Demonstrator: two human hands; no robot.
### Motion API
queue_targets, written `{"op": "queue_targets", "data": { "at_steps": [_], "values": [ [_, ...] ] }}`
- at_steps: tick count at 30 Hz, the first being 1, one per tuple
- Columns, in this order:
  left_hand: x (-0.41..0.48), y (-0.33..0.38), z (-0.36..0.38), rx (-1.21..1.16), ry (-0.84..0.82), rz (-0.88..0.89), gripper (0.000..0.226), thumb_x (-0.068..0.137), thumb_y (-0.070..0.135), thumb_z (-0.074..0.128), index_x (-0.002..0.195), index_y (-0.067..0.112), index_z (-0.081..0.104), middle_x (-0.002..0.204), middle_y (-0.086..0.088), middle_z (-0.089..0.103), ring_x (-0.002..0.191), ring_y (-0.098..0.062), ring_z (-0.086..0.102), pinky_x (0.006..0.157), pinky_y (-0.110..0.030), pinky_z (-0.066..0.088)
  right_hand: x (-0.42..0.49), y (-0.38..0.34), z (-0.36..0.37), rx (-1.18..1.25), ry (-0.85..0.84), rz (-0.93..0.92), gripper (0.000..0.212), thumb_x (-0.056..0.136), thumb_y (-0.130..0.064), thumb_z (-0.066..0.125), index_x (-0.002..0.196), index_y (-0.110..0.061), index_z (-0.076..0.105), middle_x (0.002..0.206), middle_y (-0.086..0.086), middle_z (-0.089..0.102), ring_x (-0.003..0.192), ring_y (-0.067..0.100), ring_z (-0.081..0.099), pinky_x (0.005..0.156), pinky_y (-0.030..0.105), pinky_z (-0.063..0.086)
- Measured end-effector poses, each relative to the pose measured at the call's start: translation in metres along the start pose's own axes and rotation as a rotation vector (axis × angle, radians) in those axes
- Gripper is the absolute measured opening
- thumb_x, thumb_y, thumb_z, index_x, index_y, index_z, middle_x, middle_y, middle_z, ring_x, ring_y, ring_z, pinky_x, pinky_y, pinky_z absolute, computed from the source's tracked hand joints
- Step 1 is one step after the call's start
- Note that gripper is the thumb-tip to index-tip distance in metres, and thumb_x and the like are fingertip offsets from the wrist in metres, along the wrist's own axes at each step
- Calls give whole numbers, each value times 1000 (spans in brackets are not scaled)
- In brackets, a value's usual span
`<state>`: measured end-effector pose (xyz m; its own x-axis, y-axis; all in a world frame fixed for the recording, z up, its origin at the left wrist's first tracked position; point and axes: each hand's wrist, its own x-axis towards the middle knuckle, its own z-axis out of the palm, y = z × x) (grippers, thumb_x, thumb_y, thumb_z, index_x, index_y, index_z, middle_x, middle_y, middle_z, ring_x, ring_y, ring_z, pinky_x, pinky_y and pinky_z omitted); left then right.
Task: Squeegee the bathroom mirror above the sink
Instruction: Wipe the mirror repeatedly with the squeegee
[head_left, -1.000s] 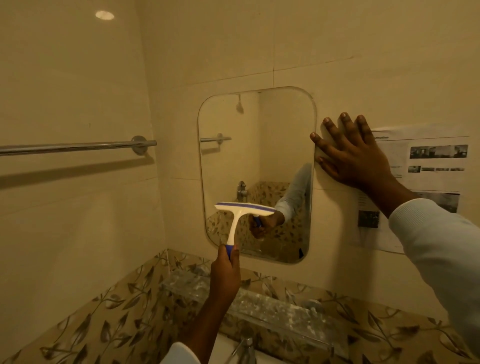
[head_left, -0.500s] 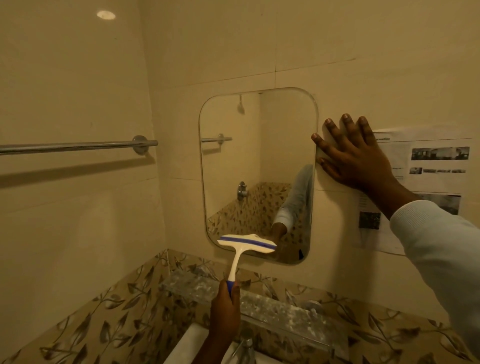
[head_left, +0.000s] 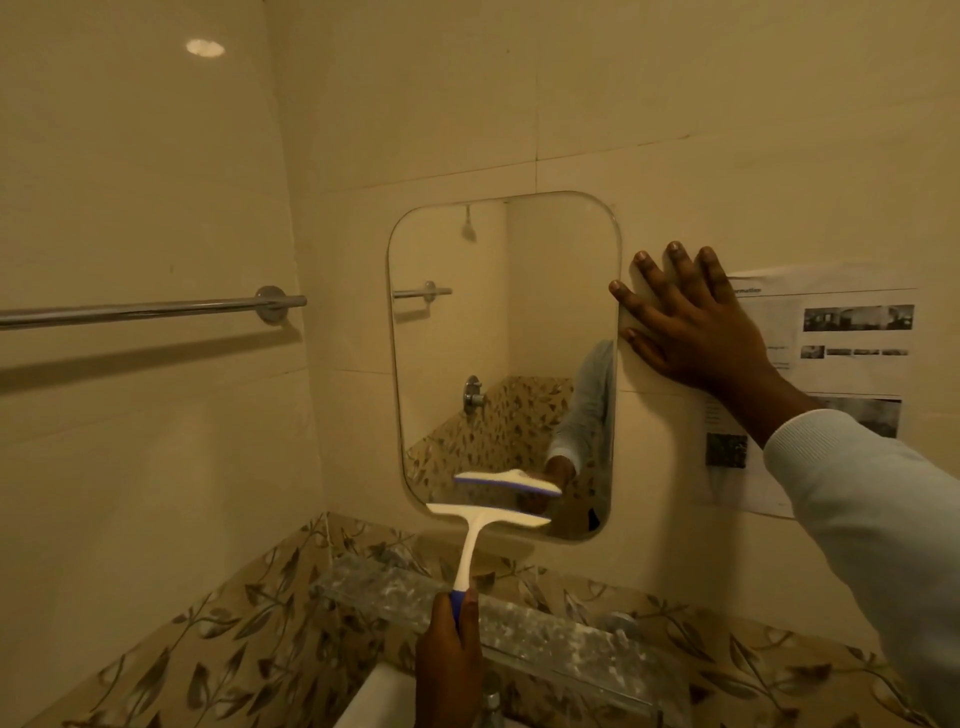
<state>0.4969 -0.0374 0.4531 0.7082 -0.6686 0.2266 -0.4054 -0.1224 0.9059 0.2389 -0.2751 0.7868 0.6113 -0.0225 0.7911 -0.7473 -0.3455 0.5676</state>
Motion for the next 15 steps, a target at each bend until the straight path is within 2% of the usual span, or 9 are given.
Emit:
{"op": "queue_targets", "data": {
  "at_steps": [4,7,10,15],
  "values": [
    [-2,41,-5,-92,58,160,20,103,45,49,96,28,57,62,2,60,50,-6,59,43,-17,41,1,-1,-3,7,-11,3,70,108,-60,25,169,-29,11,174,18,17,161,47,9,129,64,7],
    [5,64,-1,-97,62,233,22,105,42,49,98,23,56,65,0,59,49,-8,55,44,-20,41,1,0,-3,15,-15,4,70,108,-60,24,169,-29,10,174,19,16,161,47,9,129,64,7],
    [10,74,10,-120,52,266,22,105,41,49,96,21,55,64,0,56,48,-8,52,45,-23,40,1,0,-4,17,-12,8,70,108,-59,25,169,-28,12,174,19,17,160,48,9,129,64,8],
    [12,67,28,-79,28,228,23,104,44,49,98,22,55,67,1,59,50,-9,54,45,-19,42,1,0,-3,-1,-6,5,69,109,-58,27,169,-28,14,174,19,19,160,48,11,129,64,10]
  ]
}}
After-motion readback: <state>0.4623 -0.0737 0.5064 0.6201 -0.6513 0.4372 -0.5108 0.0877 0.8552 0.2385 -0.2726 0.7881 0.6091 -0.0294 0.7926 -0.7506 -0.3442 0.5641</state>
